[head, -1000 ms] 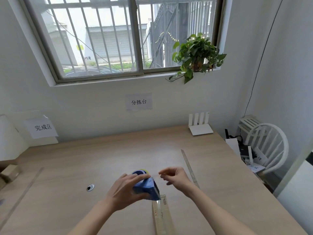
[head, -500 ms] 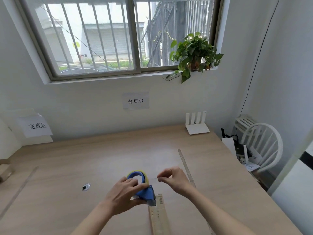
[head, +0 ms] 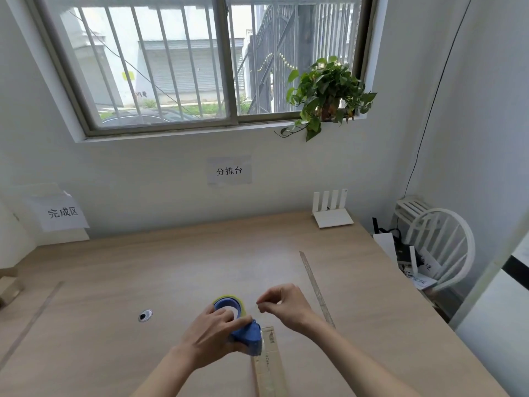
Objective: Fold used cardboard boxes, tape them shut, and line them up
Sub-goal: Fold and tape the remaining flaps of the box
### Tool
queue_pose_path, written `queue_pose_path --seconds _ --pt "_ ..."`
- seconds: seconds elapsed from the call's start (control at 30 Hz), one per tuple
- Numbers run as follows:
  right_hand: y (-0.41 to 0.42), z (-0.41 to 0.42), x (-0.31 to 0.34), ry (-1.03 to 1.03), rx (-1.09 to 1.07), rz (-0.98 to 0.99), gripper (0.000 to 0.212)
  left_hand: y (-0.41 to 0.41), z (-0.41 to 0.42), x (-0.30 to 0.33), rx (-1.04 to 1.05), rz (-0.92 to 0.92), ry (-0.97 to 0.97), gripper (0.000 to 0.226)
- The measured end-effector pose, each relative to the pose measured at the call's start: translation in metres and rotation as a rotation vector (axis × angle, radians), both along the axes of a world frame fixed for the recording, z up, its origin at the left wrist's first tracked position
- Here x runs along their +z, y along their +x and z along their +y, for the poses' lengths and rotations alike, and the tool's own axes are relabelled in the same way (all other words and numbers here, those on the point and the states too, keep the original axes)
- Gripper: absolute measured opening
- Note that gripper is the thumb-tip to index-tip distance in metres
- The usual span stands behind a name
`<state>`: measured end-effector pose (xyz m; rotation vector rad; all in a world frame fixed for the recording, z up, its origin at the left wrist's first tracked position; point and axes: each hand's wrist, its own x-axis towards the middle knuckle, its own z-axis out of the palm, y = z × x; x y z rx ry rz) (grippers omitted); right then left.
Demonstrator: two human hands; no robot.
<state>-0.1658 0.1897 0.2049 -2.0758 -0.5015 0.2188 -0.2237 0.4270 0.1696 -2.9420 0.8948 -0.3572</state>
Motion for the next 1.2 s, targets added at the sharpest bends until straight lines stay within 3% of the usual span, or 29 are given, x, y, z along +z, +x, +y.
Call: queue_pose_path --seconds 0.2,0.4,0.6,0.73,0.9,1.07,1.2 --pt "-0.012 0.0 -0.004 0.151 -0.012 0.147 0.008 0.0 -0.001 -0.001 -0.012 -0.072 0.013 0.047" --pt "-0.021 -0.01 -0.015 0.143 -0.034 0.263 0.005 -0.01 0.004 0.006 0.074 0.039 -0.027 0.05" --pt "-0.031 -0.009 -0.026 0.091 -0.045 0.207 0.013 -0.016 0.003 0.004 0.114 0.116 -0.139 0.052" --pt "-0.034 -0.006 -0.029 0.075 -0.004 0.058 0.019 -0.022 0.0 0.005 0.171 0.162 -0.189 0.049" --pt "-0.033 -0.003 -0.024 0.051 0.037 -0.013 0.025 -0.022 0.014 -0.003 0.215 0.114 -0.245 0.047" --pt "-0.033 -0.012 -0.043 -0.026 -0.001 0.089 0.026 -0.021 0.022 -0.001 0.171 0.115 -0.285 0.049" --pt "-0.039 -0.012 -0.056 -0.039 -0.042 0.193 0.023 -0.019 0.021 -0.003 0.138 0.2 -0.18 0.054"
